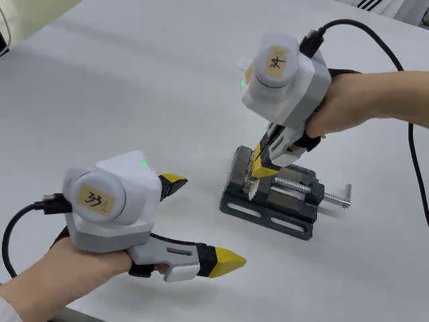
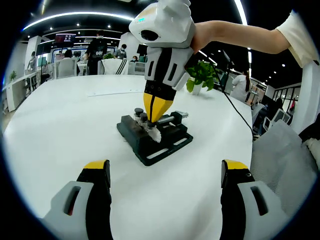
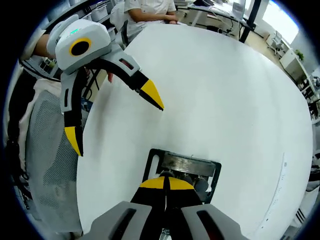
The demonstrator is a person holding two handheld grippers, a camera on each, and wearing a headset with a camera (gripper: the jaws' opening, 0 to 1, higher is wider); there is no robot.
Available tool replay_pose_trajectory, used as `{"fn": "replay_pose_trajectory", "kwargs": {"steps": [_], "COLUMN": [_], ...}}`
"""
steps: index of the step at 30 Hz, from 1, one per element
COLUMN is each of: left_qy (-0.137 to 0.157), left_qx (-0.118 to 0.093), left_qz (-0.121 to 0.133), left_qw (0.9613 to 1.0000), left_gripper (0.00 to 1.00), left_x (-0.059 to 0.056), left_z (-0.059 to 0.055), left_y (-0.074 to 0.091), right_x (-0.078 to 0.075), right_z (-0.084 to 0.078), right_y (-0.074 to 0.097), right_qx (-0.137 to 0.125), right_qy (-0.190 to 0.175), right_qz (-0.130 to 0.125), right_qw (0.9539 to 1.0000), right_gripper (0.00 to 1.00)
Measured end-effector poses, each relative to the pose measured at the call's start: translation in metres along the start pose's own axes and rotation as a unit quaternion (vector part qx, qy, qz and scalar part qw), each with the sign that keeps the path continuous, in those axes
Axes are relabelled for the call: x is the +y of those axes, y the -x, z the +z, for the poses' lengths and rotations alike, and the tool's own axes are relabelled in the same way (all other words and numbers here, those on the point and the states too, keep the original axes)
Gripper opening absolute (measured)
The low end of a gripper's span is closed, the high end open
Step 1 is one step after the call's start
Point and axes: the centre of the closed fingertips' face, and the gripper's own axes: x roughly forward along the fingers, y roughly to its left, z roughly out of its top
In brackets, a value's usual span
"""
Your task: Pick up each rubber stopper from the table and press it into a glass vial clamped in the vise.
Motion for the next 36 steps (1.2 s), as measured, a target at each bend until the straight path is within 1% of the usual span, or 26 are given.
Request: {"fn": "replay_pose_trajectory", "kwargs": {"steps": [3,5,7,8,9,11,12,14,15,17,18,20,22,26,28,31,33,36], "left_qy": [-0.005,-0.01,-0.015,-0.018,-0.019,-0.025,-0.027,-0.029,-0.033,-0.036,-0.035,-0.038,-0.04,-0.041,-0.042,-0.044,-0.043,-0.044], "left_qx": [0.001,0.003,0.003,0.002,0.002,0.005,0.004,0.004,0.005,0.006,0.005,0.006,0.008,0.007,0.007,0.007,0.006,0.007], "left_qz": [0.004,0.007,0.01,0.013,0.014,0.018,0.021,0.023,0.027,0.028,0.029,0.03,0.03,0.031,0.031,0.031,0.03,0.029], "left_qw": [1.0,0.9999,0.9998,0.9998,0.9997,0.9995,0.9994,0.9993,0.9991,0.9989,0.9989,0.9988,0.9987,0.9987,0.9986,0.9985,0.9986,0.9986], "left_gripper": [0.91,0.91,0.91,0.91,0.91,0.91,0.91,0.91,0.91,0.91,0.91,0.91,0.91,0.91,0.92,0.92,0.92,0.92], "left_x": [0.002,0.003,0.003,0.004,0.004,0.006,0.006,0.005,0.006,0.007,0.008,0.009,0.009,0.01,0.009,0.009,0.008,0.008], "left_z": [0.005,0.007,0.012,0.015,0.016,0.017,0.02,0.022,0.023,0.024,0.024,0.024,0.024,0.024,0.024,0.023,0.024,0.023], "left_y": [0.002,0.004,0.007,0.009,0.009,0.011,0.013,0.014,0.014,0.015,0.015,0.014,0.014,0.014,0.014,0.014,0.014,0.014], "right_x": [-0.001,-0.002,-0.002,-0.001,-0.001,-0.002,0.0,0.002,0.001,-0.001,-0.003,-0.004,0.0,-0.005,-0.004,-0.002,-0.004,-0.002], "right_z": [0.0,0.0,0.0,0.001,0.002,0.003,0.002,0.002,0.001,0.002,0.002,0.002,0.001,0.003,0.003,0.003,0.003,0.003], "right_y": [0.0,0.0,0.0,0.0,0.0,-0.001,-0.001,0.0,0.0,0.001,0.0,0.001,0.002,0.001,0.001,0.001,0.0,0.001], "right_qx": [0.0,-0.006,-0.01,-0.011,-0.009,-0.009,-0.01,-0.018,-0.025,-0.044,-0.06,-0.081,-0.093,-0.098,-0.097,-0.098,-0.104,-0.119], "right_qy": [-0.004,-0.016,-0.018,-0.015,-0.001,-0.006,-0.003,0.018,0.015,0.015,0.003,-0.008,-0.009,-0.015,-0.016,0.004,0.011,0.005], "right_qz": [0.002,0.005,0.006,0.005,0.005,0.003,-0.001,-0.013,-0.017,-0.02,-0.024,-0.028,-0.031,-0.032,-0.03,-0.029,-0.032,-0.041], "right_qw": [1.0,0.9998,0.9998,0.9998,0.9999,0.9999,0.9999,0.9996,0.9994,0.9987,0.9979,0.9963,0.9952,0.9946,0.9947,0.9947,0.994,0.992], "right_gripper": [0.0,0.0,0.0,0.0,0.0,0.0,0.0,0.0,0.0,0.0,0.0,0.0,0.0,0.0,0.0,0.0,0.0,0.0]}}
